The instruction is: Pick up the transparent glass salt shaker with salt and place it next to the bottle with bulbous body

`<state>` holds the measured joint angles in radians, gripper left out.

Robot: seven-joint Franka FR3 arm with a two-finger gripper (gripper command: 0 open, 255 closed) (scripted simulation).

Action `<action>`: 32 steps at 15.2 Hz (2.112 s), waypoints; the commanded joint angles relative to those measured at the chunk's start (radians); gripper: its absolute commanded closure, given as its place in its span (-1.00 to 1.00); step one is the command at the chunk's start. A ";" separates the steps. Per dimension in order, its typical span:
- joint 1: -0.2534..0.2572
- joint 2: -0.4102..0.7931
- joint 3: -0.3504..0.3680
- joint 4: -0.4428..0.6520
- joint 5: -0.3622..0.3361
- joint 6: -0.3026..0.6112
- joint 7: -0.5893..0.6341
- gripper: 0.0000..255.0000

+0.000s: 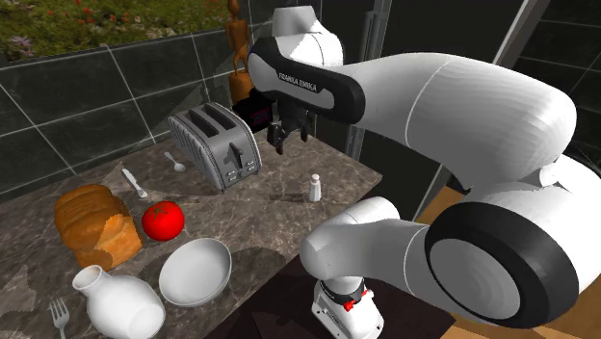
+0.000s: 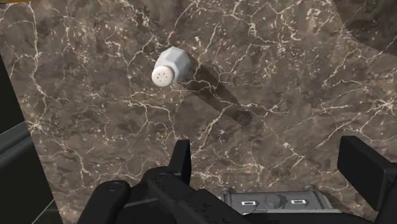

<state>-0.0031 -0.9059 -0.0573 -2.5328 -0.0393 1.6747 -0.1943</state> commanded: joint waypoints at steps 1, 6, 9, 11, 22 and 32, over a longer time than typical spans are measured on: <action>-0.013 -0.046 -0.053 -0.085 -0.019 0.062 -0.052 -1.00; -0.056 -0.105 -0.192 -0.249 -0.072 0.217 -0.178 -1.00; -0.088 -0.103 -0.290 -0.329 -0.110 0.321 -0.263 -1.00; -0.108 -0.083 -0.361 -0.372 -0.136 0.397 -0.324 -1.00; -0.096 0.093 -0.526 -0.477 -0.182 0.694 -0.437 -1.00; -0.096 0.093 -0.526 -0.477 -0.182 0.694 -0.437 1.00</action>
<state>-0.0990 -0.8135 -0.5835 -3.0096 -0.2214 2.3683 -0.6312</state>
